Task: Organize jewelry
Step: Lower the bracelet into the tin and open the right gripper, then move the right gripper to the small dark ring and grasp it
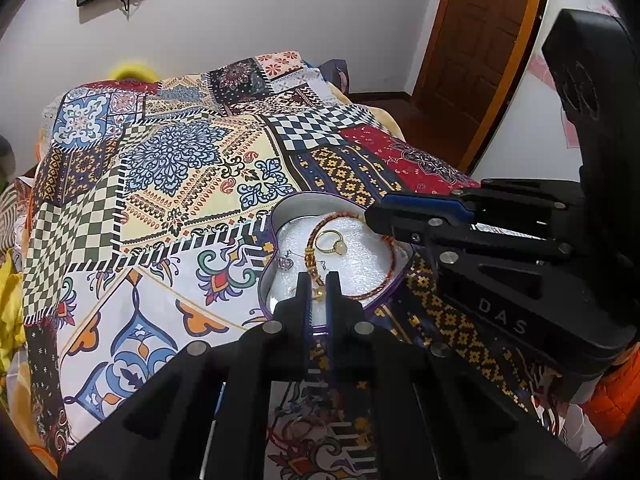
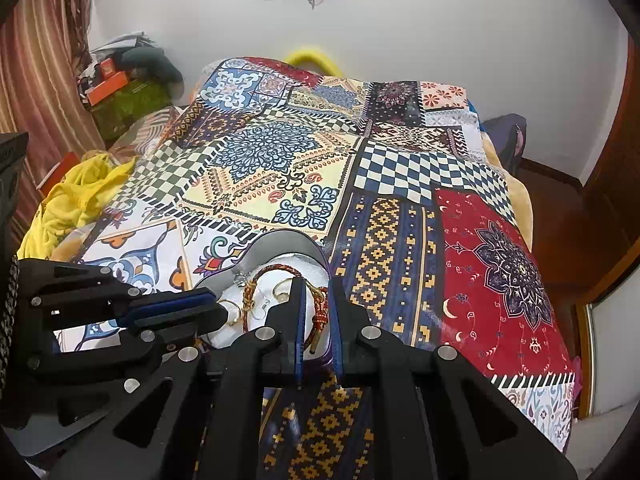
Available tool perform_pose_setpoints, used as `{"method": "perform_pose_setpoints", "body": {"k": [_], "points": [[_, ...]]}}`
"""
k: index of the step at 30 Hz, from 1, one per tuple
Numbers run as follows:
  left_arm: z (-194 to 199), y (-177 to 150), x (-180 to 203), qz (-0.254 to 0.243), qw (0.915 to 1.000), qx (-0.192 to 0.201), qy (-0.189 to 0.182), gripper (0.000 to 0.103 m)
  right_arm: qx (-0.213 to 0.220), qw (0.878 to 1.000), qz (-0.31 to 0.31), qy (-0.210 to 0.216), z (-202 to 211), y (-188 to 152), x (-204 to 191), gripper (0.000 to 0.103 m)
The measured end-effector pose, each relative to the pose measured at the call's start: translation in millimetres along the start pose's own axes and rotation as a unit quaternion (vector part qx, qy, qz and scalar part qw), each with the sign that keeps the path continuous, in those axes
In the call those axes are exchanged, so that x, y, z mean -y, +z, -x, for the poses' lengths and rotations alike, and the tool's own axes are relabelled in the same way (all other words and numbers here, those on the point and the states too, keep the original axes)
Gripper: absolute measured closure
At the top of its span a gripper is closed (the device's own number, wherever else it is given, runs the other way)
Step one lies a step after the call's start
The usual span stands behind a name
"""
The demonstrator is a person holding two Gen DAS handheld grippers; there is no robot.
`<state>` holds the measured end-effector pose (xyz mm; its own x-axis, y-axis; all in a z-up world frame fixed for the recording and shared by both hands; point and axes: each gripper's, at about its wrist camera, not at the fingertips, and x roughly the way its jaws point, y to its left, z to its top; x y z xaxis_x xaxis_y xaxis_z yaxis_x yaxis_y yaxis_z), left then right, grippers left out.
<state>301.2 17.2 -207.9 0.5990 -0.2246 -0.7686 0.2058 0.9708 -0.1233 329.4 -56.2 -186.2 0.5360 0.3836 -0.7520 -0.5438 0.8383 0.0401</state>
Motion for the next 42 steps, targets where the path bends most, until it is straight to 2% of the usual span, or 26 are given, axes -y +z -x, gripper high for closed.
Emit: {"method": "perform_pose_setpoints", "body": {"k": [3,8,10,16,19,21,24,34,42], "points": [[5.4,0.0,1.5,-0.002,1.0,0.003,0.009,0.099,0.002,1.0,0.003,-0.003,5.7,-0.7,-2.1,0.088],[17.4,-0.6,1.0,0.003,0.9999,0.009,0.013,0.098,0.017,1.0,-0.001,-0.006,21.8,-1.5,-5.3,0.074],[23.7,-1.0,1.5,0.004,0.9998,0.011,0.013,0.097,0.022,1.0,0.0,-0.008,28.1,-2.1,-6.8,0.073],[49.0,-4.4,4.2,0.002,0.9996,0.024,0.015,0.089,0.036,0.999,0.002,-0.011,49.8,-4.3,-13.3,0.073],[63.1,-7.2,4.8,0.004,0.9993,0.032,0.017,0.081,0.044,0.999,0.003,-0.015,61.1,-7.2,-17.2,0.072],[71.5,-9.9,4.6,0.009,0.9991,0.036,0.018,0.073,0.046,0.999,0.001,-0.015,67.0,-10.2,-20.1,0.068],[82.2,-19.4,4.1,0.014,0.9989,0.038,0.023,0.073,0.048,0.999,-0.006,-0.01,73.4,-16.6,-23.6,0.063],[97.2,-50.6,-4.7,0.031,0.9989,0.021,0.029,0.073,0.022,1.0,-0.008,0.003,69.4,-43.1,-39.7,0.062],[82.6,-79.7,-13.1,0.036,0.9988,-0.018,0.027,0.073,-0.019,0.999,-0.016,0.024,45.0,-63.8,-48.9,0.062]]}}
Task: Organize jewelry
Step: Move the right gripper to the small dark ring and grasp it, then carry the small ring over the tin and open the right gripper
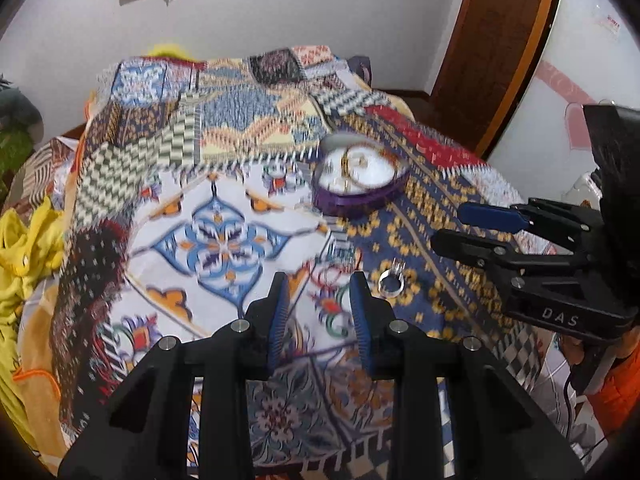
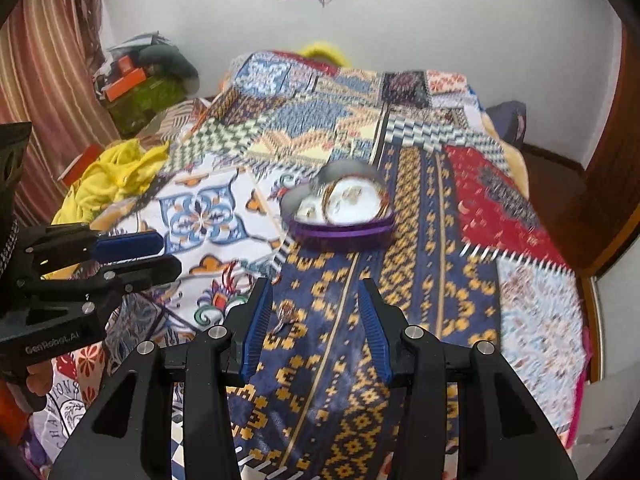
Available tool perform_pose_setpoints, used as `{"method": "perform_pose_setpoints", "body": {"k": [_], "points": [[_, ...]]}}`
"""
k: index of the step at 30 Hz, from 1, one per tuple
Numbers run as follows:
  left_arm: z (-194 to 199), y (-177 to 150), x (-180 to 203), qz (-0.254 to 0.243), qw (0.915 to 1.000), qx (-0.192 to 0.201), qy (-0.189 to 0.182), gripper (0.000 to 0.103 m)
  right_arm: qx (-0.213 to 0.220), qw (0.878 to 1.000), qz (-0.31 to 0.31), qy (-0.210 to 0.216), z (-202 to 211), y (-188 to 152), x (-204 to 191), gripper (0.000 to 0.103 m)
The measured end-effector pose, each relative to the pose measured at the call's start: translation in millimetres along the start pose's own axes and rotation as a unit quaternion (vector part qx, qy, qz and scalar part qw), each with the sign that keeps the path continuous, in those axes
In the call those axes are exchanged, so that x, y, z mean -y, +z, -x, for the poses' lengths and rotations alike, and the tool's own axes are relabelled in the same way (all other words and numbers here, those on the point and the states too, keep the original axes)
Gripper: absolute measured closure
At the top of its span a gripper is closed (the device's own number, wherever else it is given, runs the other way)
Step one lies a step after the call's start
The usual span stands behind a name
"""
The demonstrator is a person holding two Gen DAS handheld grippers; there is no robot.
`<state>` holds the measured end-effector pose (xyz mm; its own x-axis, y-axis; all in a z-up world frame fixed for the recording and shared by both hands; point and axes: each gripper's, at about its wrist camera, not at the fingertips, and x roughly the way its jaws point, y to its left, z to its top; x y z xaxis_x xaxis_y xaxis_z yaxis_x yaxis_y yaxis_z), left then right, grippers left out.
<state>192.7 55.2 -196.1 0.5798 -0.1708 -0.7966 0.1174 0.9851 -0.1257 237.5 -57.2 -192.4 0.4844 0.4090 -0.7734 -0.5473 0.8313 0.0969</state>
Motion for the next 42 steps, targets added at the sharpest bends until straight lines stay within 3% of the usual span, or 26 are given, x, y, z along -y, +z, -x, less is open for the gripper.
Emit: {"method": "perform_pose_setpoints", "body": {"k": [9,12,16,35,38,42], "points": [[-14.1,-16.3,1.9,0.0,0.9995,-0.021,-0.023,0.073,-0.019,1.0,0.007,0.014,-23.5,-8.6,-8.9,0.063],[-15.7,-15.7,6.1,-0.006,0.9994,-0.018,-0.03,0.073,-0.031,0.999,0.02,0.016,-31.8,-10.5,-12.8,0.071],[-19.1,-11.8,9.0,-0.012,0.9992,-0.017,-0.034,0.073,-0.04,0.999,0.032,0.018,-39.1,-12.9,-14.5,0.089],[-64.1,7.4,12.3,-0.018,0.9991,-0.03,-0.024,0.073,0.001,1.0,-0.002,0.022,-20.7,-9.2,15.3,0.09],[-65.0,7.5,14.2,-0.023,0.9992,-0.028,-0.016,0.082,0.002,1.0,-0.006,0.023,-20.3,-8.9,17.6,0.09],[-62.8,7.8,14.7,-0.024,0.9994,-0.024,-0.01,0.082,0.006,1.0,-0.011,0.022,-18.4,-7.8,20.2,0.09]]}}
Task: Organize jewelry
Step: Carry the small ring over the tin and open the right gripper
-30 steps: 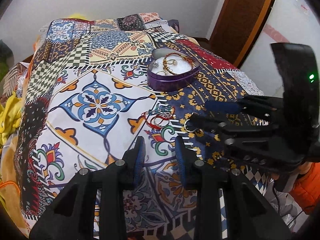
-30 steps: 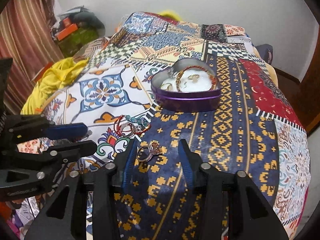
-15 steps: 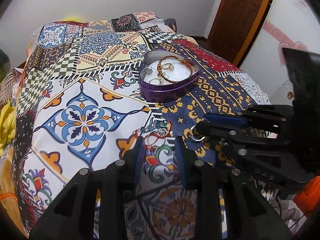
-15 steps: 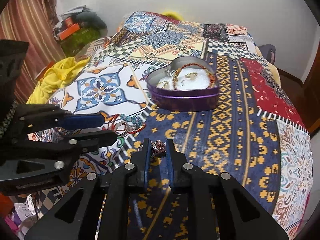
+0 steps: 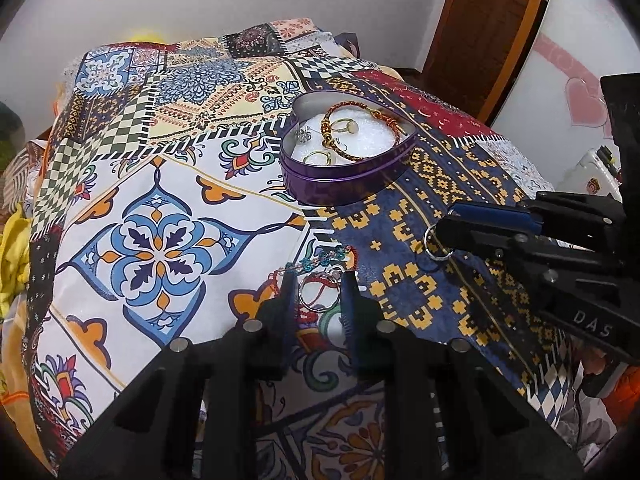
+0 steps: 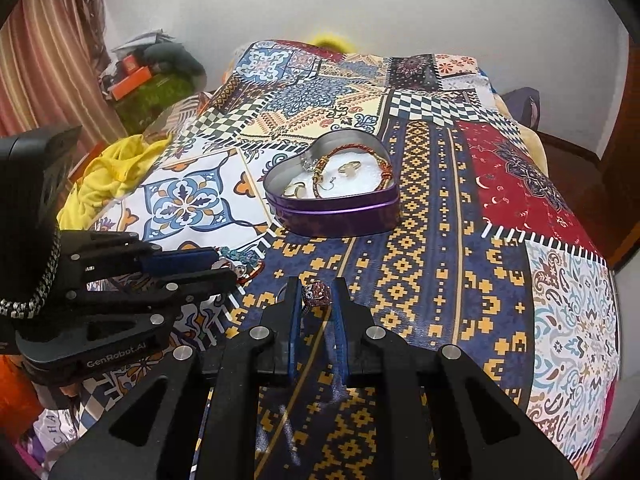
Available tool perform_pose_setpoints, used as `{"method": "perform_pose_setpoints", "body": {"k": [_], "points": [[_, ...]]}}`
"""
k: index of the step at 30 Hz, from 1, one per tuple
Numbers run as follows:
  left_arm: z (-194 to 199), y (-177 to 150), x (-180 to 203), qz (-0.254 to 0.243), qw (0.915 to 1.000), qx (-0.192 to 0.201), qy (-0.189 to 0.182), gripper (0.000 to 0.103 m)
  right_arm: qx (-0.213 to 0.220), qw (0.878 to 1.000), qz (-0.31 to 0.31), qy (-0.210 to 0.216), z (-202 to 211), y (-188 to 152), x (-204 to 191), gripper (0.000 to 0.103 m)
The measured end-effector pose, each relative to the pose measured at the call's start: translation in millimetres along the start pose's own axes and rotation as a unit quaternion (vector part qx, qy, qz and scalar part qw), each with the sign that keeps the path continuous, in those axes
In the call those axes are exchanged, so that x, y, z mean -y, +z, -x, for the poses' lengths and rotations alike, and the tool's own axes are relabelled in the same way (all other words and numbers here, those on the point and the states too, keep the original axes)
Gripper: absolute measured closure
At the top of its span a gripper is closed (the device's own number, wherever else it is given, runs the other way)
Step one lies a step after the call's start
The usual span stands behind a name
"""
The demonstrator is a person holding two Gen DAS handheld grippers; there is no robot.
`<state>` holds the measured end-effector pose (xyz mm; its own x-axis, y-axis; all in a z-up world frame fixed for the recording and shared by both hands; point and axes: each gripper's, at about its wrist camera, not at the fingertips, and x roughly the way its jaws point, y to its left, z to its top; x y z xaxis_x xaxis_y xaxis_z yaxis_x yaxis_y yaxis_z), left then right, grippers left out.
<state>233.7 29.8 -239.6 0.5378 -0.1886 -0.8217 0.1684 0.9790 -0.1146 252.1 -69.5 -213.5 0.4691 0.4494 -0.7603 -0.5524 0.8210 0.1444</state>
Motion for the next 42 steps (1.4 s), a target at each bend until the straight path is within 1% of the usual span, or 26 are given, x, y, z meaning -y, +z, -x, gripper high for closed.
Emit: {"method": "perform_pose_setpoints", "body": {"k": [9,15,19,25,32,38,42], "points": [[24.7,5.7,6.8,-0.006,0.9997,0.025,-0.004,0.083,0.021,1.0,-0.005,-0.007,15.4,8.1,3.7,0.09],[45.6,17.0,10.1,-0.005,0.9984,0.055,-0.009,0.082,0.046,0.999,0.0,-0.018,31.1,18.5,3.9,0.09],[54.4,26.0,12.0,-0.006,0.9973,0.073,-0.003,0.082,0.064,0.998,0.002,-0.022,40.5,26.9,3.9,0.09],[62.0,41.0,8.7,0.0,0.9956,0.094,-0.006,0.082,0.086,0.996,-0.001,-0.025,49.0,38.0,6.0,0.09],[59.8,56.9,3.0,0.009,0.9941,0.108,-0.01,0.082,0.097,0.995,-0.018,-0.025,45.2,45.3,14.6,0.09],[48.4,65.2,-2.4,0.014,0.9942,0.106,-0.014,0.082,0.093,0.995,-0.026,-0.025,32.5,52.3,22.1,0.09],[34.3,69.7,-7.5,0.022,0.9949,0.096,-0.02,0.082,0.086,0.995,-0.035,-0.024,21.2,55.6,27.9,0.09]]}}
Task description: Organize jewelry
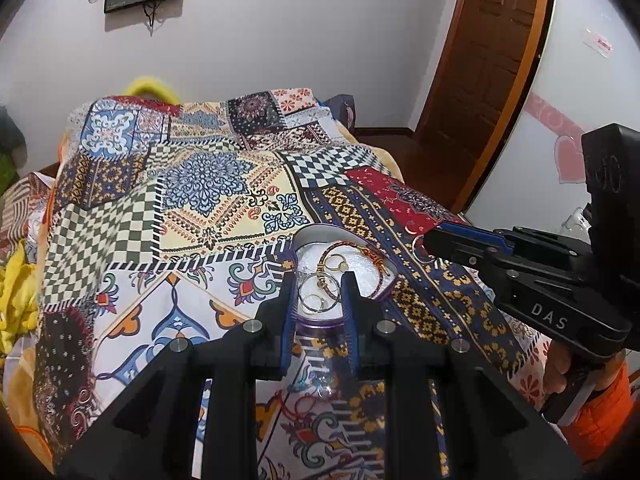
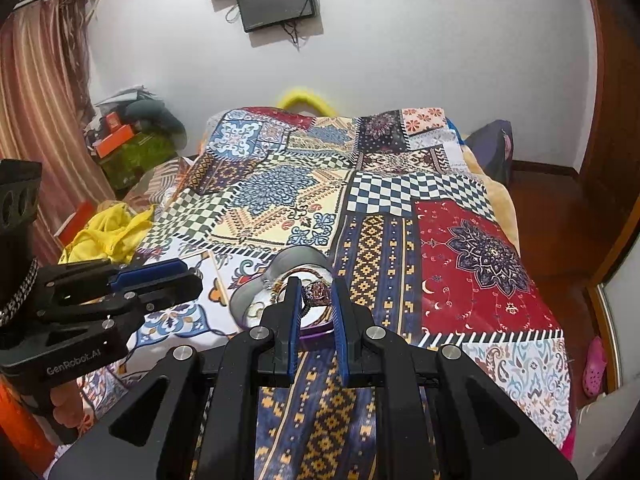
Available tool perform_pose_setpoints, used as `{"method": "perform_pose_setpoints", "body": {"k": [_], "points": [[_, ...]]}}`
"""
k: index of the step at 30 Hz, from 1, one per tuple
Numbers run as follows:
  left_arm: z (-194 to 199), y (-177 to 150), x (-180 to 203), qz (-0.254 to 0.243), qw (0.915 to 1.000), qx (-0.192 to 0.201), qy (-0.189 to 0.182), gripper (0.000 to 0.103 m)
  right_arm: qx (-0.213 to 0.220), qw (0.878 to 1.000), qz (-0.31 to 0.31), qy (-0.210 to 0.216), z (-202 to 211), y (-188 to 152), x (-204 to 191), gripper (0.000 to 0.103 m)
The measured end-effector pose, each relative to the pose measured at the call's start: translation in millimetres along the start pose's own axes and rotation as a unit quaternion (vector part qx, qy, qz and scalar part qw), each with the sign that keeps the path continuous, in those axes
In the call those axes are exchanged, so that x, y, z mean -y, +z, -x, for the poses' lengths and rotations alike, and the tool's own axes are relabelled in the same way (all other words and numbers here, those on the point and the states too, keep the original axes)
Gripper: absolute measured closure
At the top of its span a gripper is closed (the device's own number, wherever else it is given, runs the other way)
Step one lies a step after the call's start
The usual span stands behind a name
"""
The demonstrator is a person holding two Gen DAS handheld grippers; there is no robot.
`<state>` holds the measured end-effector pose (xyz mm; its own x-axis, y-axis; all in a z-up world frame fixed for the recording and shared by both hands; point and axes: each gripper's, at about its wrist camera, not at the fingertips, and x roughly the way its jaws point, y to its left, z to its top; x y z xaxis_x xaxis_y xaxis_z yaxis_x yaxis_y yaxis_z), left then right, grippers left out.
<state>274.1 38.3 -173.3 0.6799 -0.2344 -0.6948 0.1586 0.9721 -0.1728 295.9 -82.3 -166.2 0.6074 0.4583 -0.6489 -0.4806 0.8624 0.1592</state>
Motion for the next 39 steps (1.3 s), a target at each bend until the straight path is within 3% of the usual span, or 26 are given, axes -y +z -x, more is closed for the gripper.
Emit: {"method": "perform_pose_setpoints", "body": {"k": [20,39], "points": [[-49.8,3.7,-11.8,0.007,0.9992,-0.038,-0.008,0.082,-0.056,0.998,0.023,0.012,-45.7,1.8,-1.3,0.09],[-38.2,1.9,-9.7,0.011,0.9993,-0.034,-0.012,0.083,-0.066,0.997,0.035,0.001,-38.4,4.8,-7.0,0.089]]}}
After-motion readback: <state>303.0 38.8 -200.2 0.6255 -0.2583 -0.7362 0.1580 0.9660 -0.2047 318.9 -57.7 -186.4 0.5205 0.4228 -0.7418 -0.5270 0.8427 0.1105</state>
